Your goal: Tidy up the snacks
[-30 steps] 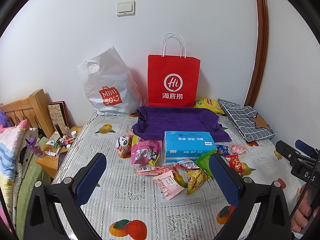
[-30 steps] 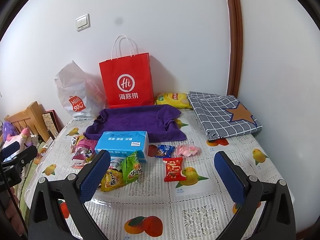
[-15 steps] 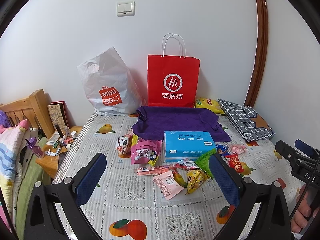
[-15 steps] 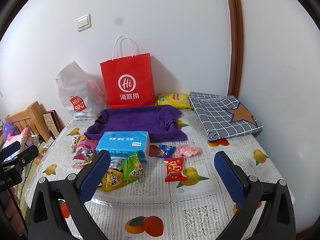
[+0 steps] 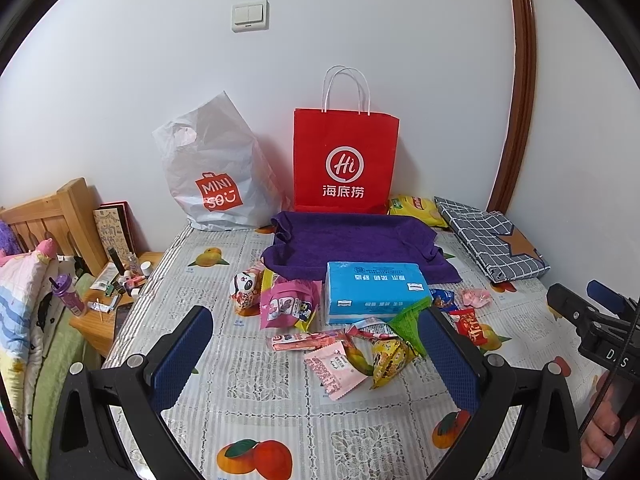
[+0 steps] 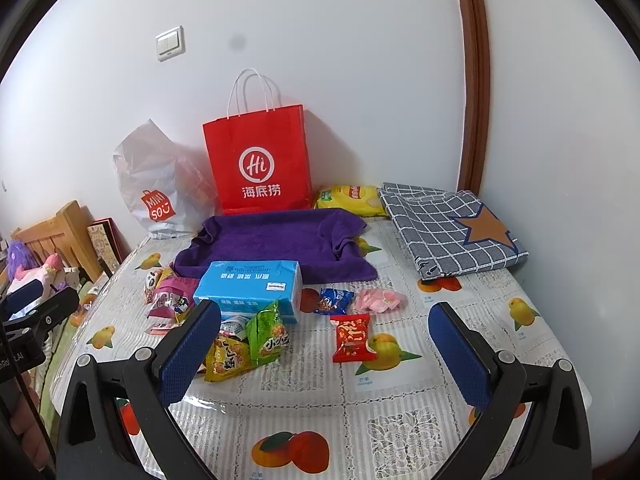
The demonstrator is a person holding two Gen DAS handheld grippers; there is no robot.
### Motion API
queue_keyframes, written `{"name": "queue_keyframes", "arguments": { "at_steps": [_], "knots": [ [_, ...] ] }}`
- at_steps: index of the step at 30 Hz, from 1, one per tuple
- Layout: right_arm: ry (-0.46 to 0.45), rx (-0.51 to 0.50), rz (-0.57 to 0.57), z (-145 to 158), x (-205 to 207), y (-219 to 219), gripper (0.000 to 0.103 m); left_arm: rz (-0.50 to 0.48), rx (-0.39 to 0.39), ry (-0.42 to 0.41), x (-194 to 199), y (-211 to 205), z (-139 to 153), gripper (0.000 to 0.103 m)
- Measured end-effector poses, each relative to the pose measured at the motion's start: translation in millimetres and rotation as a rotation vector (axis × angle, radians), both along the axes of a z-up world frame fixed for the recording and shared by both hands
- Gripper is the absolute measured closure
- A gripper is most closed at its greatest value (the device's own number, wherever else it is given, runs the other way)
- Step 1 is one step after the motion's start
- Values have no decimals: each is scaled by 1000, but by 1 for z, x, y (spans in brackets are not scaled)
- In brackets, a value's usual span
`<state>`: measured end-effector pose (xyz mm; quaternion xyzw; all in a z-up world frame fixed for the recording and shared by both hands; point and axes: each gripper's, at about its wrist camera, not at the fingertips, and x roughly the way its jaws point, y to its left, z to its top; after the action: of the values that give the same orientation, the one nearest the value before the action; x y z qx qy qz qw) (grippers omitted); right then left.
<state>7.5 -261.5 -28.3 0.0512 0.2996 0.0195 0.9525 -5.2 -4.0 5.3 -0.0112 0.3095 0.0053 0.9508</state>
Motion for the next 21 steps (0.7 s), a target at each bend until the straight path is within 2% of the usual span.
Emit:
{"name": "queue_keyframes", "arguments": {
  "at_steps": [12,21],
  "knots": [
    [2,-45,-15,2,21,7,0,3,-18,10,19,6,-1,0],
    [42,-31,-22,-8,51,3,0,-1,-20,19,42,15,-7,0]
  ]
}}
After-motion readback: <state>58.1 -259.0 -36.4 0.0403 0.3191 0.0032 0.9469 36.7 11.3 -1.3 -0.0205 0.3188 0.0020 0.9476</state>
